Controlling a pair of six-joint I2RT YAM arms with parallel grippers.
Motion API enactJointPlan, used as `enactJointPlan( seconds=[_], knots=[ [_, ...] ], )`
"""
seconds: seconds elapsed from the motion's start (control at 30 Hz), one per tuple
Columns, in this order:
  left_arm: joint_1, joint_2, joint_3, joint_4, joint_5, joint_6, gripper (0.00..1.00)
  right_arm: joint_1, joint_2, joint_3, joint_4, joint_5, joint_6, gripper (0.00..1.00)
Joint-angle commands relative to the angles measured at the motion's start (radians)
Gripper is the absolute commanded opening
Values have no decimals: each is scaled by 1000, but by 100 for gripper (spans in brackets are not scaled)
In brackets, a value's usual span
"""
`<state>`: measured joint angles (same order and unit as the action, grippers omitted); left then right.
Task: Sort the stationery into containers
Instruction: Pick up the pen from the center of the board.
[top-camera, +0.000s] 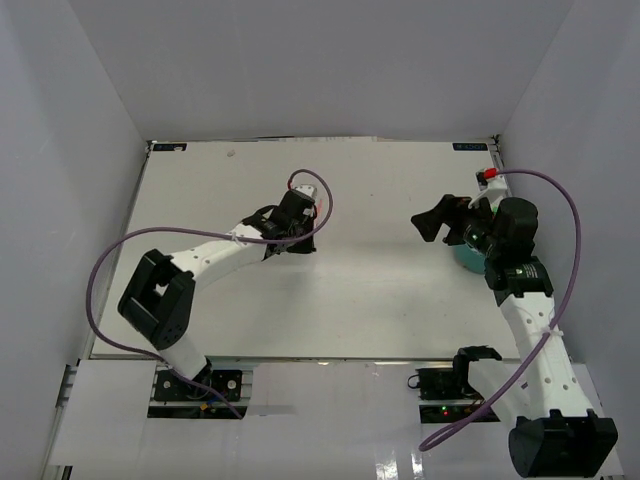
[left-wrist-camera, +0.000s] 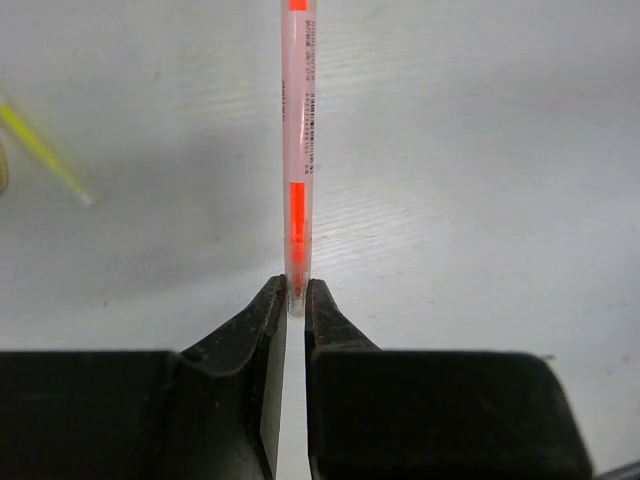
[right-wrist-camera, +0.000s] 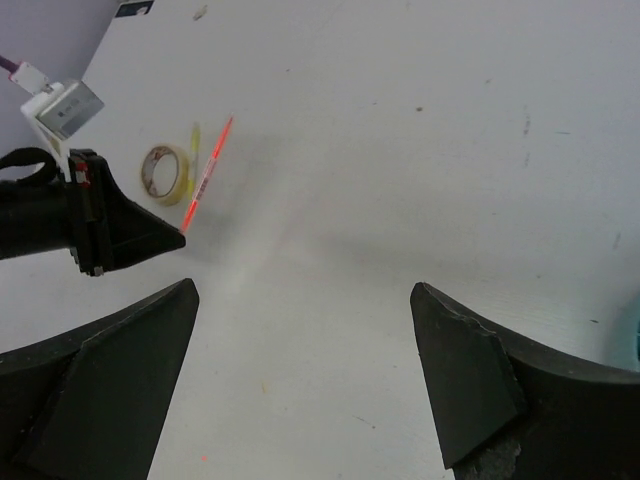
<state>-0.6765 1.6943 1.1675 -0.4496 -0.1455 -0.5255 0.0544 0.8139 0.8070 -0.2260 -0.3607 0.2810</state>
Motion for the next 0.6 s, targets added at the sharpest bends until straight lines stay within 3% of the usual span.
enactJointPlan(
  seconds=[0.0,0.1,0.23,0.57],
  knots=[
    [-9,-154,-76,207,121,217,0,12,54,58,57,-185,26,93],
    [-31,-226,-143,302,282,416,0,60,109,96,66,-227,44,93],
    [-49,-284,-186,347,387,571,0,132,166,152,66,-208,63,94],
    [-78,-407,-258,420,494,740,0,283,320,262,70,-162,93,97]
  ],
)
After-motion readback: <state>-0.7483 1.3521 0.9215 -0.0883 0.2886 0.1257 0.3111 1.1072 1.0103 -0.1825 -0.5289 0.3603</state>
